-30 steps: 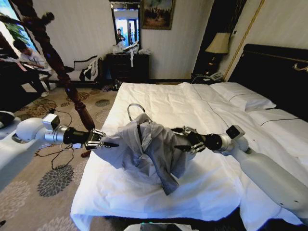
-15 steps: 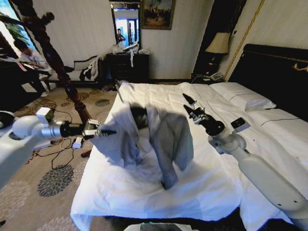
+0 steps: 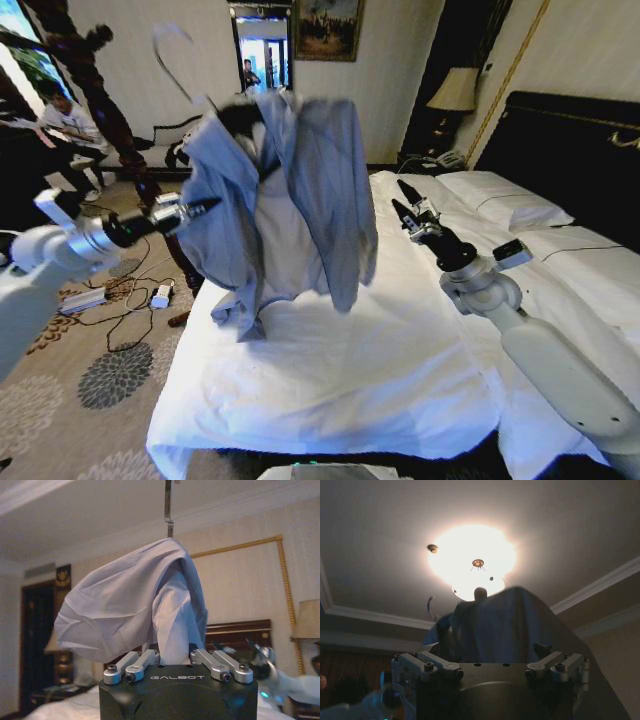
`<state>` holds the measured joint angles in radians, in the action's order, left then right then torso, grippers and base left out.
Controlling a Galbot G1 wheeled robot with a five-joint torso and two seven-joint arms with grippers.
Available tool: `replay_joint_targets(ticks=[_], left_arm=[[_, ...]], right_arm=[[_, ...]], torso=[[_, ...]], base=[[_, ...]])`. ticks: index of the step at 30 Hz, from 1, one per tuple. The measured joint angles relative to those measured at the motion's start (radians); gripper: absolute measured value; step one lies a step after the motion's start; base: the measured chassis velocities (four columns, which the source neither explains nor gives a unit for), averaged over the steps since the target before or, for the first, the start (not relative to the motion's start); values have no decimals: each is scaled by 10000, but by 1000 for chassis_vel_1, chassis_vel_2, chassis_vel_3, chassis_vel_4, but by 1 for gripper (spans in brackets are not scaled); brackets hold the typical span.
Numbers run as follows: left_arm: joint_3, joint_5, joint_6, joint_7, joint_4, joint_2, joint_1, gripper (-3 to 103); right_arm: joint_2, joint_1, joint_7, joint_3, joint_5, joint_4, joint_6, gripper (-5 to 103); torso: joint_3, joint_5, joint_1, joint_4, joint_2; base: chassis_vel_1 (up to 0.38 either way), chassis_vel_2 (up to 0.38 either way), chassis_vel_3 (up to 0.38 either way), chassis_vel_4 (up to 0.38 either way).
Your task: Pick up the clothes from the bed and hang them on the clothes hanger.
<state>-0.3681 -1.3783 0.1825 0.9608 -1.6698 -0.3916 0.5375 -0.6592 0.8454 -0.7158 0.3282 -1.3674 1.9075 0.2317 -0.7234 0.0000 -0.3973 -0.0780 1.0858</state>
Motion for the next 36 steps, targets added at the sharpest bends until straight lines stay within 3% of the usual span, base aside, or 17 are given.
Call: replay_joint_targets(ticks=[5, 10, 14, 16, 17, 19, 22, 23, 25, 26, 27, 28, 30, 32, 36], left_arm=[[-6, 121, 222, -249, 271, 781, -165, 19], [-193, 101, 327, -669, 349, 977, 105, 19], [-220, -3, 557, -1755, 549, 984, 78, 19], [-193, -31, 624, -2008, 601, 973, 3, 19], [-88, -163, 810, -2719, 781, 938, -238, 19], [-21, -235, 879, -3041, 889, 913, -375, 19], [311, -419, 1192, -4173, 1348, 920, -953, 19], [311, -419, 1192, -4173, 1348, 920, -953, 19], [527, -434, 1504, -4963, 1606, 992, -1257, 19], [527, -434, 1504, -4963, 1606, 992, -1257, 19], [864, -436, 1769, -5361, 1925, 1001, -1732, 19], [864, -436, 1769, -5361, 1925, 1001, -1732, 19], [1907, -437, 2087, -5852, 2544, 873, -2885, 19], [2649, -435, 2262, -6016, 3014, 743, -3712, 19], [3490, -648, 2621, -6311, 3350, 615, -4769, 19]], right_arm=[[-97, 81, -19, -114, 418, -30, 0, 100], [-102, 185, -76, -143, 789, -82, 0, 100], [-138, 207, -55, -192, 919, -124, -15, 100], [-146, 207, -48, -195, 939, -133, -18, 100], [-155, 205, -33, -203, 987, -163, -25, 100], [-157, 200, -30, -206, 1009, -180, -28, 100], [-163, 162, -31, -264, 1114, -252, -31, 100], [-163, 162, -31, -264, 1114, -252, -31, 100], [-176, 136, -41, -313, 1213, -263, -31, 100], [-176, 136, -41, -313, 1213, -263, -31, 100], [-187, 130, -52, -331, 1247, -256, -32, 100], [-187, 130, -52, -331, 1247, -256, -32, 100], [-178, 175, -65, -327, 1263, -215, -32, 100], [-146, 218, -78, -302, 1297, -193, -32, 100], [-111, 284, -86, -261, 1332, -126, -33, 100]], torso=[[0, 3, 0, 8, 0], [1, -3, 1, 2, 0], [0, -1, 0, 0, 0], [0, -2, 0, 0, 0], [1, -2, 0, 3, 0], [0, -2, 0, 3, 0], [0, -1, 0, -1, -1], [0, -1, 0, -1, -1], [0, -1, 0, 3, 0], [0, -1, 0, 3, 0], [0, -2, 1, 7, -1], [0, -2, 1, 7, -1], [0, -1, 1, 7, 0], [-2, -4, -1, -7, 0], [-3, 0, -2, 4, -1]], base=[[0, 0, 0, 0], [0, 0, 0, 0], [0, 0, 0, 0], [0, 0, 0, 0], [0, 0, 0, 0], [0, 0, 0, 0], [0, 0, 0, 0], [0, 0, 0, 0], [0, 0, 0, 0], [0, 0, 0, 0], [0, 0, 0, 0], [0, 0, 0, 0], [0, 0, 0, 0], [0, 0, 0, 0], [0, 0, 0, 0]])
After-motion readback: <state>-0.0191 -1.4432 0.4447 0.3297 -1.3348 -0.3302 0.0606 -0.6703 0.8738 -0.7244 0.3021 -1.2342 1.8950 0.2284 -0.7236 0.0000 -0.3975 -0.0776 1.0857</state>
